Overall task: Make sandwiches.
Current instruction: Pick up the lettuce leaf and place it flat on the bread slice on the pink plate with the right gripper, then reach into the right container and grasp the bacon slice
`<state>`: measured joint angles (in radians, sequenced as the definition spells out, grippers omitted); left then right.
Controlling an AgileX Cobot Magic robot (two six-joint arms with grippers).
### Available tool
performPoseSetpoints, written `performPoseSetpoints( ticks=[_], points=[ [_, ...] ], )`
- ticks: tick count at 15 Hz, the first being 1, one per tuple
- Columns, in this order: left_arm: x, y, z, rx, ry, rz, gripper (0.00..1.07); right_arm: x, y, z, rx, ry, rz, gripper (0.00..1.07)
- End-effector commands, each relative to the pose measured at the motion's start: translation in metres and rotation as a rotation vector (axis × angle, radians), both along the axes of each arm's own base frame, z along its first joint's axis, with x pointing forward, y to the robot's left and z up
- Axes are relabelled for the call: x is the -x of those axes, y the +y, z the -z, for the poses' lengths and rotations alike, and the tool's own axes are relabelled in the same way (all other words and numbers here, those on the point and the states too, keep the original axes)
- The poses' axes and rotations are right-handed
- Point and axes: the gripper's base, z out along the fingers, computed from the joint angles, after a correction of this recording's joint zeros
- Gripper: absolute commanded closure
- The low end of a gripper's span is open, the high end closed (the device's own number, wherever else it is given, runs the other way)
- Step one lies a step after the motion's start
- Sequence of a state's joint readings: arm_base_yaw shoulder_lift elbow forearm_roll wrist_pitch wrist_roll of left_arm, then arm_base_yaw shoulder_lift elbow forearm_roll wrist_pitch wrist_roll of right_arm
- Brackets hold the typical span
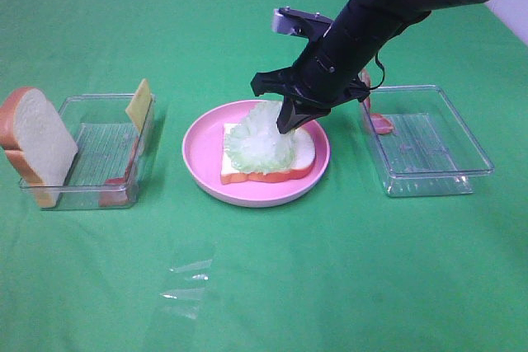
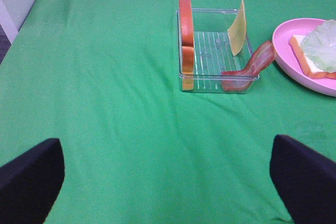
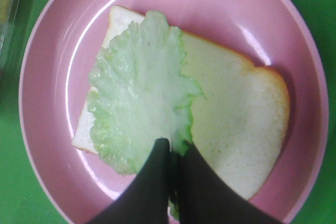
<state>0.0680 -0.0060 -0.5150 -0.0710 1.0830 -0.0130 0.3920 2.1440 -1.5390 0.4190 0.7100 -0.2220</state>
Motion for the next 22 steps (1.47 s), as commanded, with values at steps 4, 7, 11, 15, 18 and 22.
performPoseSetpoints(
  ticks=[4,7,11,15,18,22],
  points=[
    [0.001,-0.001,-0.001,0.008,-0.022,0.003,0.09,0.003,-0.002,-0.003,0.018,0.021,-0.019,0.18],
    [0.001,-0.001,-0.001,0.008,-0.022,0.003,0.09,0.009,-0.006,-0.024,0.043,0.006,-0.057,0.12],
    [0.001,-0.001,-0.001,0.008,-0.022,0.003,0.09,0.021,-0.011,-0.078,0.004,-0.086,-0.061,0.12],
    [0.001,-0.001,-0.001,0.008,-0.022,0.003,0.09,0.02,-0.021,-0.118,0.115,-0.083,-0.027,0.12],
    [0.001,-0.001,-0.001,0.008,-0.022,0.003,0.09,0.002,-0.049,-0.139,0.17,-0.089,0.107,0.12],
    [0.001,-0.001,-0.001,0.008,-0.022,0.003,0.09,-0.04,-0.09,-0.114,0.157,0.008,0.22,0.12]
  ],
)
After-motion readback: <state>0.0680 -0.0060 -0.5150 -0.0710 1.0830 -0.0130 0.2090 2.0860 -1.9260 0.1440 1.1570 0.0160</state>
